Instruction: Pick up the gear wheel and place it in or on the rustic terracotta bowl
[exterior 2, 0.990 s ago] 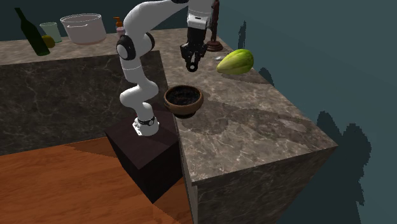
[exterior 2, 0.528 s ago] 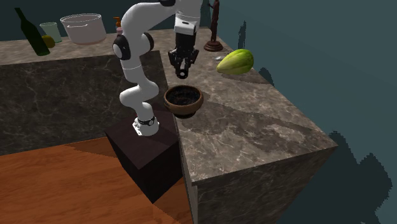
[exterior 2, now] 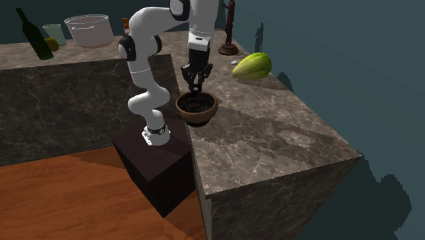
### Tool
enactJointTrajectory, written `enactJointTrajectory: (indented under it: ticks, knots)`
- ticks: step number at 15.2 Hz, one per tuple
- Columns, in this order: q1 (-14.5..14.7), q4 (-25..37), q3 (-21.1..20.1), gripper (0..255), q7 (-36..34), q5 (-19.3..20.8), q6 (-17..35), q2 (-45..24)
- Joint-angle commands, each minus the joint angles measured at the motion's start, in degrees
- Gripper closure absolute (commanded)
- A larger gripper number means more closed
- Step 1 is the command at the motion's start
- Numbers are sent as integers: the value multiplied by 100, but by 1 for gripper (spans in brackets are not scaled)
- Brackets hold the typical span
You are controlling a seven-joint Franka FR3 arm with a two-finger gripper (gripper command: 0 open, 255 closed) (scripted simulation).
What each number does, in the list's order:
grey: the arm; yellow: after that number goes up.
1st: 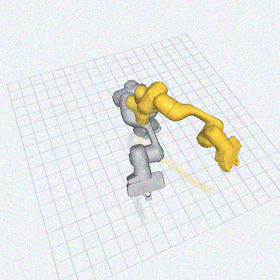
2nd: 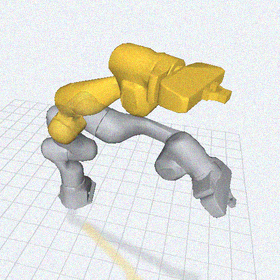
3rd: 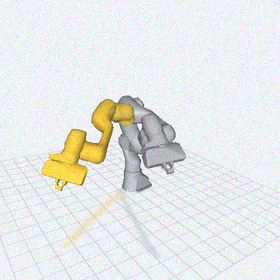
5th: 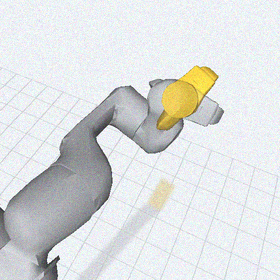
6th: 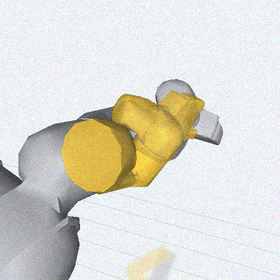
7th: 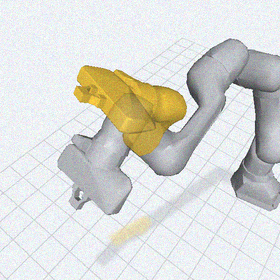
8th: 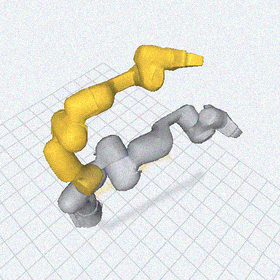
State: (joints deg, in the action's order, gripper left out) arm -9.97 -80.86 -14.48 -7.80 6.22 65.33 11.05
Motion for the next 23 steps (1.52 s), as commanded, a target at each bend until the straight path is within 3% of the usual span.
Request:
enactJointTrajectory:
  ticks: [1, 5, 13, 14, 19, 23]
  knots:
    - [-2, -316, 24, 255, 0, -36, 195, 129]
    - [2, -933, 62, 255, -8, -95, 590, 359]
    - [3, -932, 62, 255, -8, -95, 589, 359]
    - [3, -932, 62, 0, -8, -95, 589, 359]
    - [3, -932, 62, 0, -8, -95, 589, 359]
    - [37, 558, -111, 0, -107, 59, -304, -276]
